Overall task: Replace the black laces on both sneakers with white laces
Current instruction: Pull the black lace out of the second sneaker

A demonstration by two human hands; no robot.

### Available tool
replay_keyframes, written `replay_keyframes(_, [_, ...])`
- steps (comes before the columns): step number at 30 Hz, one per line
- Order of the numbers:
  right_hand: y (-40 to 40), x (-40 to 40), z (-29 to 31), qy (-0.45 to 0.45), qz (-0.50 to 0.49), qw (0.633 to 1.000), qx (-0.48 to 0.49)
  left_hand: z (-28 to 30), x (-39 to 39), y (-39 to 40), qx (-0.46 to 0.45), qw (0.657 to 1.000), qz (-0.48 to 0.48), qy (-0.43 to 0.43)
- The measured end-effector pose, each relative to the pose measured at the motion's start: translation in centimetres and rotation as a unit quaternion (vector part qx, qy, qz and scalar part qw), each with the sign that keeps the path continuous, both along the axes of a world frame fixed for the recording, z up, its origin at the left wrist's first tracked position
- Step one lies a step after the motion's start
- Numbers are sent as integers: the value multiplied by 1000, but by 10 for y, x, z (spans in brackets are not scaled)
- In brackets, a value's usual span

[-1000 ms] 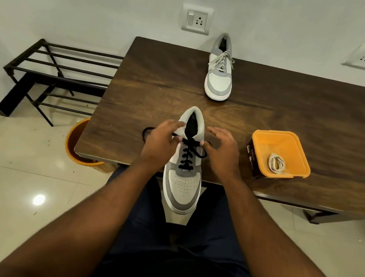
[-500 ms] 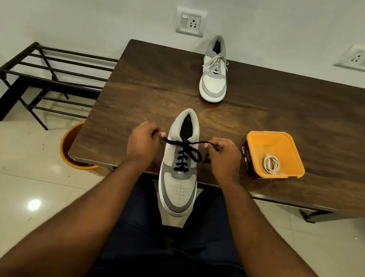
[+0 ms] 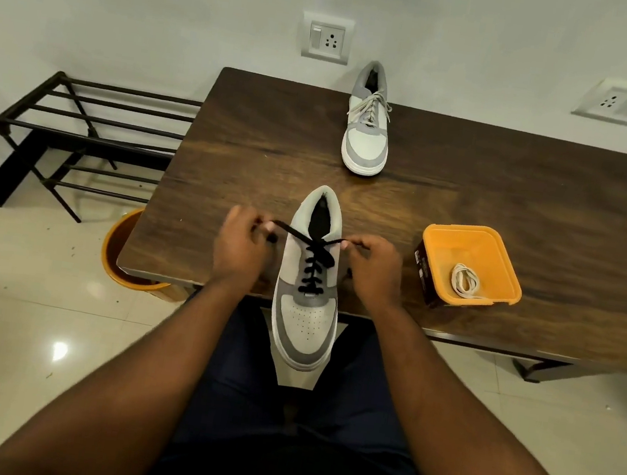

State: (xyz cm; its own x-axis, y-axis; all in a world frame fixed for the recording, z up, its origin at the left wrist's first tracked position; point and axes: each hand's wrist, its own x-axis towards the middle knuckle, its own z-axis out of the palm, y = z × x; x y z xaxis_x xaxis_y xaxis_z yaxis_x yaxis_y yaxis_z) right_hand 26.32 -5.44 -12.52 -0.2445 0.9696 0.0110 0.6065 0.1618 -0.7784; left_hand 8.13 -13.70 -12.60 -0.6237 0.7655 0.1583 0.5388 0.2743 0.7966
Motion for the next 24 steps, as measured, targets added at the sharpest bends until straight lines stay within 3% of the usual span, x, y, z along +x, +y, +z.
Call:
replay_keyframes(2, [4,8,2,2,-21,1000,7,6,-17,-7,-9,996,83,11])
replay_keyframes(3, [4,10,2,-3,-10,1000,14,7,-21,-8,-19,997,80,16])
replay_keyframes(7, [0,-2,-1,-25,71,997,22,5,5,6,6,993,-117,19])
replay_keyframes(10, [-4,-11,-2,-39,94,993,54,-6,24,14,18,986,-167,-13])
replay_keyframes(16, [-3,-7,3,-28,69,996,56,-11,22,15,12,988,-143,-56])
replay_keyframes(18, [1,-1,11,35,-19,999,15,-8,5,12,24,997,-23,-72])
replay_keyframes(20, [13,12,20,141,-143,979,-26,-5,-26,7,22,992,103,-64])
replay_keyframes(22, [28,25,27,175,-169,970,-20,-11,-50,3,-31,993,92,-61])
replay_keyframes(24, [39,30,30,152,-120,980,-42,-14,-51,3,-78,992,14,-98])
